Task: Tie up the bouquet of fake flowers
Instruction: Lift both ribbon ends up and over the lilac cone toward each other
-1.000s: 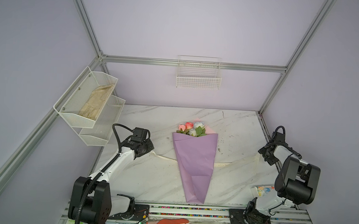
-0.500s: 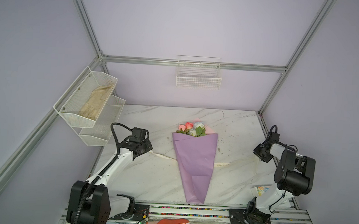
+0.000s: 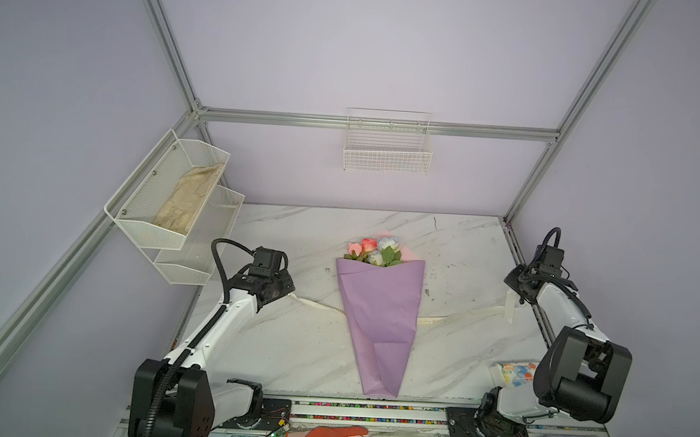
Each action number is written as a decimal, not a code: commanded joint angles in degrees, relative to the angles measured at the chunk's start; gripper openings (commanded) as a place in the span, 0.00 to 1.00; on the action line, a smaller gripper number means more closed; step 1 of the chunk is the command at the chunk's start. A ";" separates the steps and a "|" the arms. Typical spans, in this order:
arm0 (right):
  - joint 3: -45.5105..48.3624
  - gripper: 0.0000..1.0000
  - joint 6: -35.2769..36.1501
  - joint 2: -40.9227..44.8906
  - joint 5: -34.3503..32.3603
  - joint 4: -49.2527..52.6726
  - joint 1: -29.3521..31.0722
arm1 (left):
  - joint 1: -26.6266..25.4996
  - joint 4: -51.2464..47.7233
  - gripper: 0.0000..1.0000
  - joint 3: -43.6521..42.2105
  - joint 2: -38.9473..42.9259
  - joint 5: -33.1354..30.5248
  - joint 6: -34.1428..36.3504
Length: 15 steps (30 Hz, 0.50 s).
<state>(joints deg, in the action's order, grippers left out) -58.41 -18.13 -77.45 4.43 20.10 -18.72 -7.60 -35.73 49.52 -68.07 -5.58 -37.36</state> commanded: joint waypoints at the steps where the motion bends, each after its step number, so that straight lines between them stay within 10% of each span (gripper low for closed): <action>1: -1.07 0.00 -3.23 6.77 16.23 -2.24 1.26 | 0.30 1.35 0.00 5.94 2.87 3.01 3.23; 6: -6.33 0.00 -4.06 9.01 28.81 -1.86 11.73 | 0.24 4.13 0.00 5.05 6.25 6.01 5.26; 15: -13.18 0.00 -8.09 5.40 30.59 -10.19 42.14 | -0.05 15.42 0.00 -2.17 13.05 16.59 5.25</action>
<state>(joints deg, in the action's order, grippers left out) -68.79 -24.97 -69.91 33.06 14.13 17.74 -7.57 -26.68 49.45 -56.75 6.31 -33.32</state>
